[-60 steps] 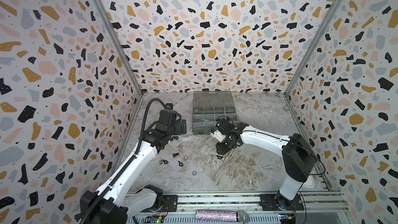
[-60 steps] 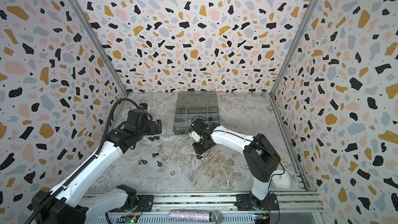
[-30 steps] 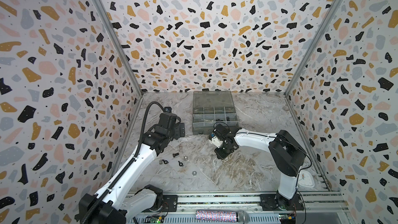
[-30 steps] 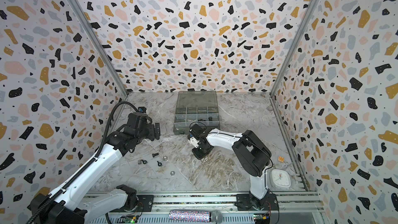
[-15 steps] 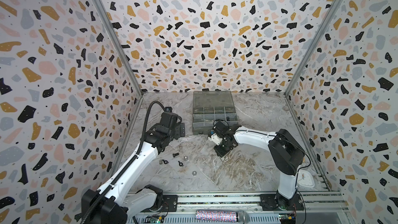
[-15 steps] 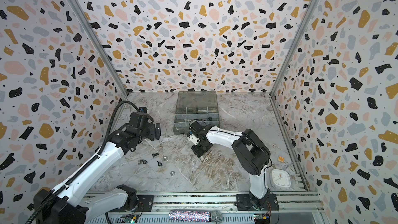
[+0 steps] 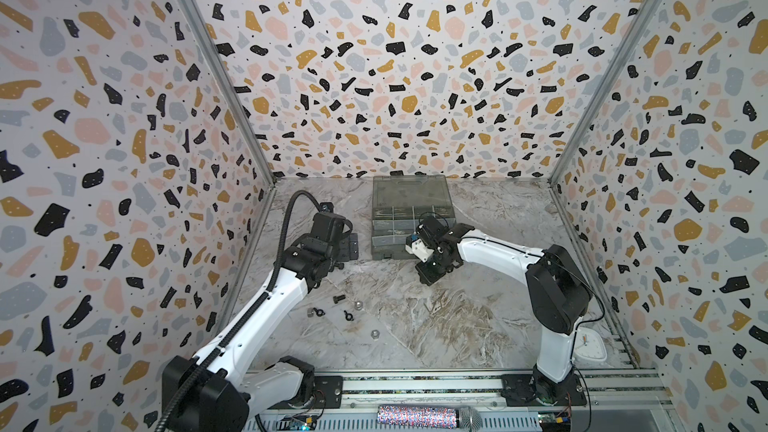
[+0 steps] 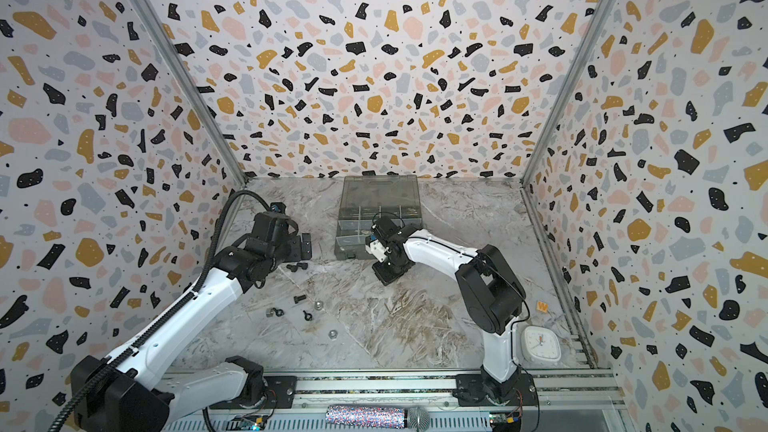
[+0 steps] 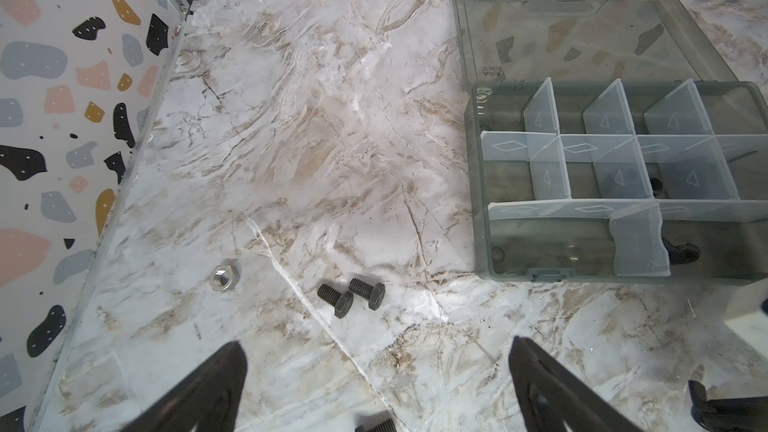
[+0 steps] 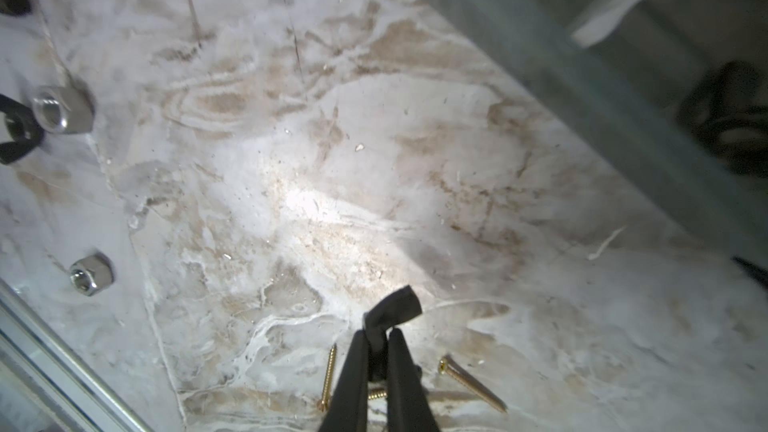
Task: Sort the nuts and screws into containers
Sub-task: 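Carry the wing nut over the box and release it with the right gripper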
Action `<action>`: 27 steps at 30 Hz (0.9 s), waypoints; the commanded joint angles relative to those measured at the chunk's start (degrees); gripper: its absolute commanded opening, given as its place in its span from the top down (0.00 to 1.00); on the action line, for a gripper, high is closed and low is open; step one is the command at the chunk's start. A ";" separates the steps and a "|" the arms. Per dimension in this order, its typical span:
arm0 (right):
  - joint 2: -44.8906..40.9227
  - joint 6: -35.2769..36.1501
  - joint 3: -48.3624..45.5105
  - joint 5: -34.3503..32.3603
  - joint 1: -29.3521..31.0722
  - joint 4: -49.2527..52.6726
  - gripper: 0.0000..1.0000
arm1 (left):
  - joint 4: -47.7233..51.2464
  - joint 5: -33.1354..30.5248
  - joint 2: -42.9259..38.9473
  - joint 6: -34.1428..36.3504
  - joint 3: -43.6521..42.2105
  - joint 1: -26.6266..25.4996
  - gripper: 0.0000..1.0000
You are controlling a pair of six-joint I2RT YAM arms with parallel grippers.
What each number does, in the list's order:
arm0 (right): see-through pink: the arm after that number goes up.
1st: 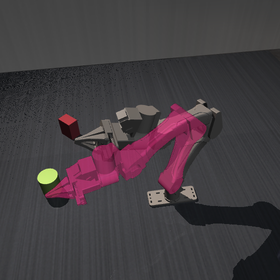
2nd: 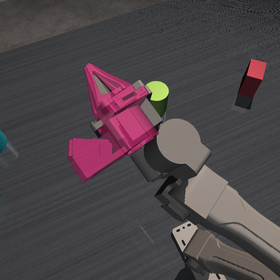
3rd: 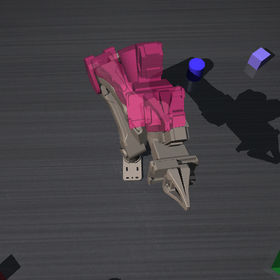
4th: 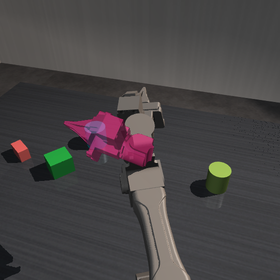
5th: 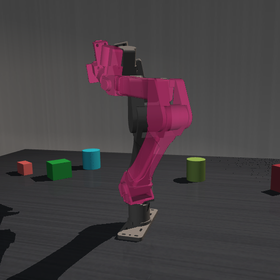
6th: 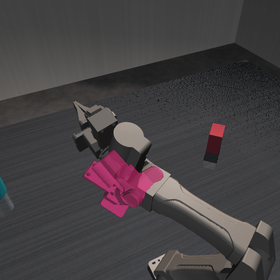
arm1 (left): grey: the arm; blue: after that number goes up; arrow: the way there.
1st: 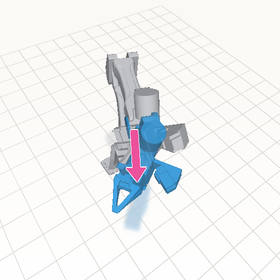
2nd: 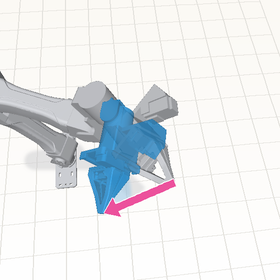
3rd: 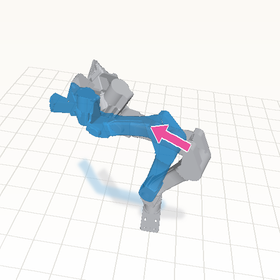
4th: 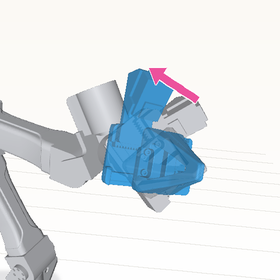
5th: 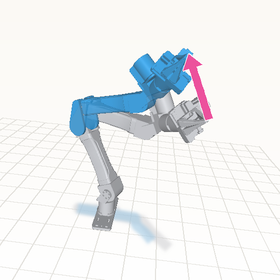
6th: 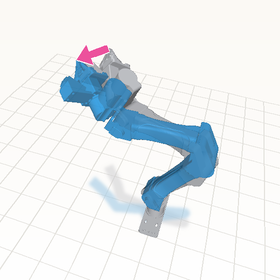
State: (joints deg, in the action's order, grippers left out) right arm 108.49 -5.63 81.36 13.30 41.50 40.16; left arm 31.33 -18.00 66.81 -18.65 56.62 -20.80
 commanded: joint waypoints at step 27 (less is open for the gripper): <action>9.52 0.01 17.16 -0.80 -15.21 3.00 0.83 | -3.53 8.26 11.91 4.77 12.26 0.60 0.00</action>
State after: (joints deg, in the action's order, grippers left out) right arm 117.86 -5.65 96.07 12.40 26.30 42.41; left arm 28.27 -10.28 78.02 -15.35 66.74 -20.36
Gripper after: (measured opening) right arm 0.148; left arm 0.997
